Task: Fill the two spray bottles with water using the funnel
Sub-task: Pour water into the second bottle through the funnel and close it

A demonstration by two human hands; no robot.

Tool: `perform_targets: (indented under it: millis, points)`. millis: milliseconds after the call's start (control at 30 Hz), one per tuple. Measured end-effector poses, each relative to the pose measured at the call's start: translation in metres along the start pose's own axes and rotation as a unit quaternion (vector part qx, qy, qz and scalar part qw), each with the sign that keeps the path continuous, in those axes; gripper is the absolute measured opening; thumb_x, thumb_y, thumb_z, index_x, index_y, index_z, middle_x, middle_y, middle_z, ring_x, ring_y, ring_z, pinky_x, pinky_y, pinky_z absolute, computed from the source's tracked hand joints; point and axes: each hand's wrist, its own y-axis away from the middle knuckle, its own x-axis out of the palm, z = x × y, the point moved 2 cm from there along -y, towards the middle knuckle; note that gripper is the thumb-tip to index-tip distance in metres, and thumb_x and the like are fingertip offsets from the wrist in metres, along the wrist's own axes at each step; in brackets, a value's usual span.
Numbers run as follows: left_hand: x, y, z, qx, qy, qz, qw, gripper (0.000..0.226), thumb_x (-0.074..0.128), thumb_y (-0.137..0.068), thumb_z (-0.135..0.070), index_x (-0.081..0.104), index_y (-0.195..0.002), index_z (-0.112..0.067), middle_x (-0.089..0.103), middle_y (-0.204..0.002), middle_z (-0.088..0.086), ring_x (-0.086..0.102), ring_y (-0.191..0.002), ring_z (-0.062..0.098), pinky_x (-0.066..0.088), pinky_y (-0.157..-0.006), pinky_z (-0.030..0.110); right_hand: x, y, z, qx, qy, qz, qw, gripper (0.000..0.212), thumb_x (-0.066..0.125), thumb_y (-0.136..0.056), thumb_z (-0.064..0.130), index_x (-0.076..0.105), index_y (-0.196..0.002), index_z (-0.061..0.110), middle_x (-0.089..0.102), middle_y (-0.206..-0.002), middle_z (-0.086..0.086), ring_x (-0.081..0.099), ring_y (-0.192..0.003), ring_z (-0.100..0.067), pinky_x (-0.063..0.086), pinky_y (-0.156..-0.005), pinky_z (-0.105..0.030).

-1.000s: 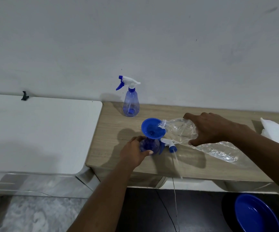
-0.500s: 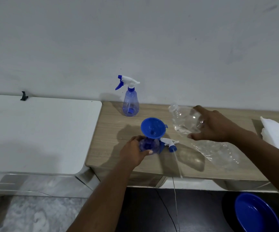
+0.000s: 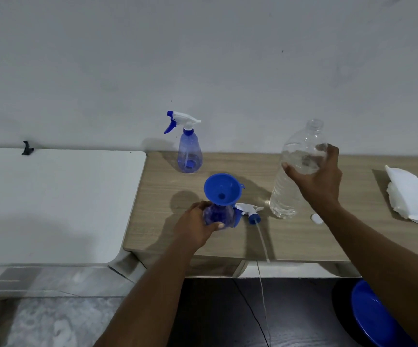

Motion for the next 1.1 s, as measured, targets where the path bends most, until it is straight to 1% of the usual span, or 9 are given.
perform_targets:
  millis: [100,200,300,467,633,900,1000,1067,1100]
  points:
    - [0.0,0.001,-0.001,0.004,0.0,0.001,1.0,0.059,0.083,-0.065,-0.048,0.059,-0.118,-0.035,0.064,-0.115,-0.011,0.065,-0.093,0.012,0.056,-0.083,0.041,0.007,-0.002,-0.009,0.033,-0.033,-0.039,0.998,0.082,0.089,-0.065,0.051,0.039,-0.126,0.027,0.067,-0.112,-0.003,0.066,-0.105,-0.021,0.052,-0.098,-0.044]
    - [0.0,0.001,0.0,0.005,0.011,-0.001,1.0,0.061,0.08,-0.061,-0.053,0.059,-0.116,-0.037,0.064,-0.112,-0.012,0.066,-0.09,0.011,0.057,-0.081,0.042,0.01,-0.002,-0.012,0.06,-0.062,-0.044,0.995,0.088,0.089,-0.063,0.056,0.036,-0.128,0.028,0.065,-0.119,-0.006,0.064,-0.112,-0.022,0.052,-0.098,-0.038]
    - [0.001,0.001,0.001,0.001,0.017,-0.001,1.0,0.062,0.08,-0.06,-0.051,0.059,-0.116,-0.037,0.065,-0.112,-0.011,0.066,-0.09,0.011,0.057,-0.081,0.042,0.011,-0.001,-0.015,0.07,-0.071,-0.043,0.994,0.096,0.09,-0.06,0.06,0.034,-0.132,0.031,0.061,-0.125,-0.005,0.061,-0.116,-0.022,0.051,-0.101,-0.041]
    - [0.001,0.0,0.001,-0.007,0.005,0.007,1.0,0.063,0.083,-0.063,-0.048,0.058,-0.12,-0.037,0.064,-0.112,-0.013,0.065,-0.091,0.01,0.057,-0.082,0.04,0.012,0.008,-0.025,0.091,-0.088,-0.02,0.992,0.1,0.091,-0.06,0.055,0.031,-0.137,0.03,0.056,-0.125,0.003,0.061,-0.117,-0.023,0.053,-0.101,-0.047]
    - [0.001,0.001,0.001,-0.008,0.0,0.006,1.0,0.063,0.083,-0.063,-0.049,0.058,-0.12,-0.038,0.063,-0.111,-0.015,0.064,-0.09,0.008,0.057,-0.081,0.038,0.011,0.014,-0.031,0.095,-0.082,0.001,0.992,0.097,0.092,-0.065,0.044,0.031,-0.14,0.028,0.058,-0.123,0.004,0.062,-0.112,-0.02,0.055,-0.099,-0.044]
    - [0.001,0.0,0.001,-0.004,-0.006,0.005,1.0,0.063,0.082,-0.064,-0.05,0.058,-0.12,-0.037,0.064,-0.113,-0.013,0.064,-0.093,0.011,0.056,-0.082,0.04,0.005,0.023,-0.044,0.1,-0.059,0.013,0.993,0.106,0.088,-0.062,0.059,0.027,-0.144,0.031,0.05,-0.139,-0.004,0.052,-0.126,-0.02,0.047,-0.106,-0.046]
    - [0.001,0.0,0.001,-0.003,-0.01,0.001,1.0,0.062,0.082,-0.063,-0.049,0.059,-0.119,-0.036,0.064,-0.112,-0.012,0.064,-0.092,0.012,0.056,-0.082,0.041,0.0,0.043,-0.043,0.058,-0.038,-0.075,0.995,0.099,0.074,-0.072,0.069,0.03,-0.144,0.018,0.038,-0.142,-0.01,0.045,-0.126,-0.023,0.045,-0.105,-0.052]
    - [0.001,0.0,-0.001,-0.008,-0.013,0.001,1.0,0.062,0.082,-0.064,-0.048,0.059,-0.12,-0.036,0.064,-0.115,-0.011,0.065,-0.094,0.013,0.056,-0.082,0.04,0.002,0.062,-0.027,-0.052,-0.033,-0.122,0.991,0.088,0.069,-0.079,0.066,0.037,-0.136,0.008,0.038,-0.133,-0.015,0.047,-0.119,-0.029,0.046,-0.097,-0.055]
    - [0.001,0.0,-0.001,-0.015,-0.022,0.001,1.0,0.062,0.082,-0.065,-0.047,0.058,-0.121,-0.036,0.064,-0.116,-0.012,0.064,-0.095,0.013,0.055,-0.083,0.039,0.007,0.071,-0.014,-0.115,-0.03,-0.11,0.987,0.082,0.072,-0.079,0.06,0.041,-0.131,0.004,0.041,-0.128,-0.016,0.048,-0.116,-0.031,0.046,-0.094,-0.055]
